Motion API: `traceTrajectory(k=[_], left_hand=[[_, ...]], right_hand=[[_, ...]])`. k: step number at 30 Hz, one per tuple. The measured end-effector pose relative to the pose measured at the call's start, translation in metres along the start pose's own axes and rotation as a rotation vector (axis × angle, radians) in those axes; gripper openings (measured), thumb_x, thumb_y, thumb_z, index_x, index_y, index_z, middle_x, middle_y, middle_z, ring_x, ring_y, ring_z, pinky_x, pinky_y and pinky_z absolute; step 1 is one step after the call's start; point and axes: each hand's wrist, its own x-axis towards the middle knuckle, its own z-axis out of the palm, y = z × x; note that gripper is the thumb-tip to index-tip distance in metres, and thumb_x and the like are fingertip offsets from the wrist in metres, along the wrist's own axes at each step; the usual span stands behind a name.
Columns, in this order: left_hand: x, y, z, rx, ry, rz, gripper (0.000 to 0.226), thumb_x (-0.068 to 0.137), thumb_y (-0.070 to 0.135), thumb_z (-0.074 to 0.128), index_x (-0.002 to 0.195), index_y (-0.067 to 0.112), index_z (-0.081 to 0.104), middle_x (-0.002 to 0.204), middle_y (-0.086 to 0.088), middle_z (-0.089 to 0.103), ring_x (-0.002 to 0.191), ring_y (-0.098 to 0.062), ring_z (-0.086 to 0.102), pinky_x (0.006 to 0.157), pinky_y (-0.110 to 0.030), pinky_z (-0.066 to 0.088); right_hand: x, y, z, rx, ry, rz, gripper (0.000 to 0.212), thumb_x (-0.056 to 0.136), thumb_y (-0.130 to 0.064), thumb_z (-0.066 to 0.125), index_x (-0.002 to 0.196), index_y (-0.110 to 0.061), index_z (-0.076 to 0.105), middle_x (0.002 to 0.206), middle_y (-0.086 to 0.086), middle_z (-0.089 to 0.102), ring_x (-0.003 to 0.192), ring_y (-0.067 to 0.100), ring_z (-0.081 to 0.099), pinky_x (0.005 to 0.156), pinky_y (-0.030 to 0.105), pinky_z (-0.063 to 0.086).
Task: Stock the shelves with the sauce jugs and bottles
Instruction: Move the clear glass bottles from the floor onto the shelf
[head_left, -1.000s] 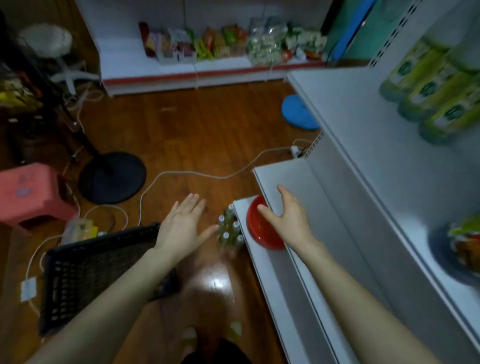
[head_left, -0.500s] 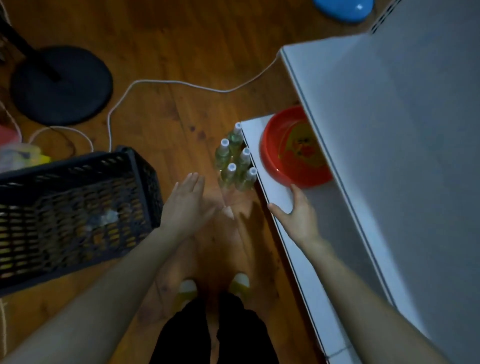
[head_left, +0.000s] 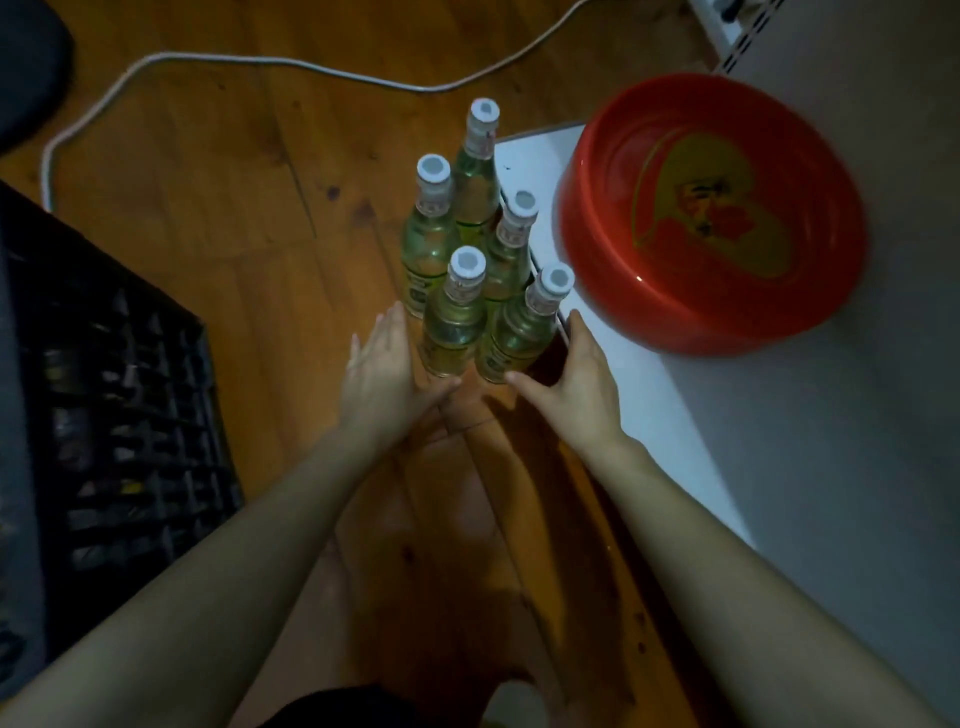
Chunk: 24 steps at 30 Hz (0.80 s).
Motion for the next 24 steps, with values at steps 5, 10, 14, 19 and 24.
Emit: traceTrajectory(k=[5, 10, 14, 19, 24], left_hand=[[0.042, -0.014, 0.036, -0.325, 0.009, 0.095, 0.112, 0.066, 0.035, 0.081, 0.148, 0.011, 0.008, 0.151, -0.009, 0.03, 0.138, -0.023, 0.028, 0.114, -0.038, 0.021], [0.049, -0.011, 0.048, -0.533, 0.109, 0.096, 0.092, 0.065, 0.018, 0.083, 0.14, 0.01, 0.03, 0.136, -0.009, 0.049, 0.125, -0.021, 0.046, 0.097, -0.018, 0.034], [0.038, -0.011, 0.046, -0.537, 0.127, 0.069, 0.085, 0.064, 0.018, 0.083, 0.135, 0.008, 0.037, 0.128, -0.011, 0.055, 0.118, -0.024, 0.052, 0.095, -0.026, 0.041], [-0.008, 0.003, 0.006, -0.576, 0.13, -0.005, 0.083, 0.061, 0.018, 0.085, 0.131, 0.01, 0.041, 0.122, -0.005, 0.058, 0.114, -0.021, 0.054, 0.092, -0.028, 0.043], [-0.066, 0.046, -0.085, -0.698, 0.08, -0.074, 0.079, 0.062, 0.016, 0.084, 0.129, 0.018, 0.042, 0.108, 0.016, 0.051, 0.103, 0.0, 0.05, 0.082, -0.014, 0.041]], right_hand=[[0.031, 0.01, 0.035, 0.079, 0.136, -0.071, 0.104, 0.061, -0.043, 0.079, 0.143, -0.013, 0.021, 0.143, 0.005, 0.042, 0.132, 0.024, 0.037, 0.105, 0.045, 0.038], [0.036, 0.011, 0.043, 0.213, 0.238, -0.084, 0.087, 0.064, -0.023, 0.082, 0.136, -0.009, 0.036, 0.134, 0.004, 0.048, 0.125, 0.016, 0.041, 0.099, 0.02, 0.032], [0.022, 0.008, 0.04, 0.278, 0.245, -0.083, 0.077, 0.064, -0.012, 0.081, 0.131, -0.009, 0.042, 0.116, -0.009, 0.045, 0.111, 0.003, 0.041, 0.092, 0.009, 0.028], [-0.018, -0.012, 0.007, 0.3, 0.206, -0.024, 0.076, 0.064, -0.013, 0.081, 0.129, -0.014, 0.044, 0.117, -0.009, 0.046, 0.112, 0.007, 0.045, 0.097, 0.023, 0.037], [-0.076, -0.071, -0.06, 0.33, 0.136, 0.051, 0.07, 0.065, -0.014, 0.082, 0.124, -0.022, 0.045, 0.113, -0.011, 0.046, 0.106, 0.003, 0.043, 0.087, 0.002, 0.032]])
